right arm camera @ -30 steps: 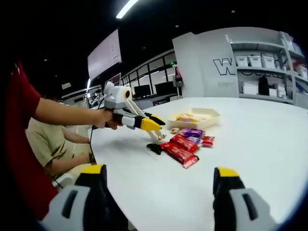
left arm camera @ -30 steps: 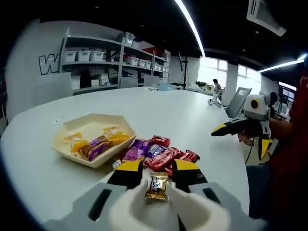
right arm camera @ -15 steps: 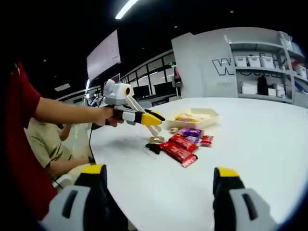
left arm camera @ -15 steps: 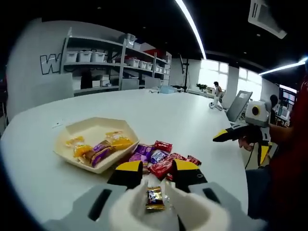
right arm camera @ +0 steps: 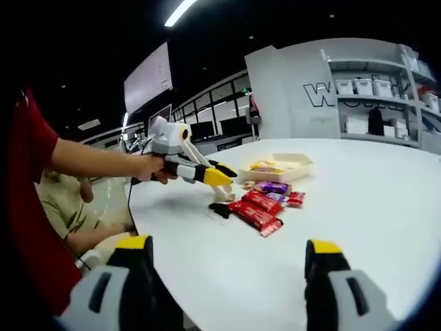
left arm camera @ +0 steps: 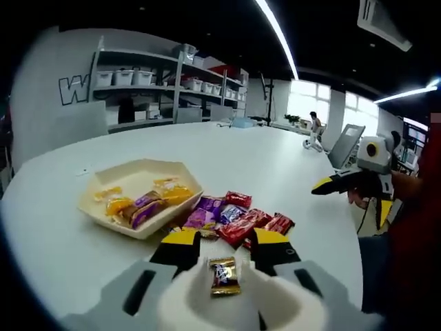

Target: Place the target food into the container with the food tongs after gripping and lifting it, then release it inside without dropping or visibly crushing the food.

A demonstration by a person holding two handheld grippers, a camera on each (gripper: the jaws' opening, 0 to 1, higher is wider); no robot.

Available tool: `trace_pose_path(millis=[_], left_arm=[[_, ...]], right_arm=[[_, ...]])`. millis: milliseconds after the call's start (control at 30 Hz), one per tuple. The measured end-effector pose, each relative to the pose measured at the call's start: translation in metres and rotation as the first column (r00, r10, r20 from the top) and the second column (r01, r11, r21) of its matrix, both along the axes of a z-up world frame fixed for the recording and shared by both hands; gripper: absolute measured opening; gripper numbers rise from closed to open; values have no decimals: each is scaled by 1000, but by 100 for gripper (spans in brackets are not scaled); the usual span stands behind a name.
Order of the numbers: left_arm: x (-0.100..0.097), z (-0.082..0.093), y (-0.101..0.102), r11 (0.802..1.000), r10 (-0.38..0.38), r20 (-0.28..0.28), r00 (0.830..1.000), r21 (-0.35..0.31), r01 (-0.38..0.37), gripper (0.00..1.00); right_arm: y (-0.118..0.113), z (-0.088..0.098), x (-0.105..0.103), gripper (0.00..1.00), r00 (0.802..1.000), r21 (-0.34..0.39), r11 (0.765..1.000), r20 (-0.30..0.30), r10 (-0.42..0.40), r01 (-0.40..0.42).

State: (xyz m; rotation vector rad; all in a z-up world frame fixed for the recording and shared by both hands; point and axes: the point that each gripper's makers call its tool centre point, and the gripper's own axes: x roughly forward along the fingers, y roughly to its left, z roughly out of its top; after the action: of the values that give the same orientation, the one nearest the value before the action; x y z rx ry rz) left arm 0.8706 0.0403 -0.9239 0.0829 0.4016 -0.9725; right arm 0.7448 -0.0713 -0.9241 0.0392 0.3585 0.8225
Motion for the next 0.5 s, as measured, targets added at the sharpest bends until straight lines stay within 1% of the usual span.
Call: trace_pose_path(millis=[67, 100, 133, 167, 267, 367, 400, 433, 467, 500], left_arm=[[0, -6, 1, 999, -6, 14, 1000, 35, 5, 27], [2, -4, 1, 1000, 12, 7, 1000, 10, -12, 26], [4, -6, 4, 998, 55, -30, 998, -2, -55, 24], [8, -5, 7, 998, 63, 2, 998, 10, -63, 22], [5, -4, 5, 999, 51, -11, 999, -3, -51, 20], [3, -4, 6, 999, 46, -15, 999, 4, -46, 20], [2, -4, 6, 999, 46, -15, 999, 11, -46, 20], [2, -2, 8, 999, 50, 2, 999, 16, -50, 20], [2, -1, 8, 999, 48, 1, 999, 8, -48, 21], [1, 1, 8, 999, 50, -12, 999, -3, -50, 21]], right_arm=[[-1, -1, 0, 90, 1000, -1, 1000, -1, -1, 1], [-1, -1, 1, 90, 1000, -2, 1000, -2, -2, 2], [-1, -1, 1, 90, 1000, -3, 1000, -1, -2, 2], [-1, -1, 1, 90, 1000, -2, 1000, -1, -2, 2], [0, -1, 1, 90, 1000, -4, 1000, -4, 0, 0], [0, -2, 1, 90, 1000, -8, 1000, -4, 2, -2], [0, -3, 1, 90, 1000, -8, 1000, -5, 3, -3], [0, -2, 1, 90, 1000, -7, 1000, -5, 3, -3], [0, -2, 1, 90, 1000, -6, 1000, -5, 2, -2], [0, -3, 1, 89, 1000, -6, 1000, -5, 3, -3]])
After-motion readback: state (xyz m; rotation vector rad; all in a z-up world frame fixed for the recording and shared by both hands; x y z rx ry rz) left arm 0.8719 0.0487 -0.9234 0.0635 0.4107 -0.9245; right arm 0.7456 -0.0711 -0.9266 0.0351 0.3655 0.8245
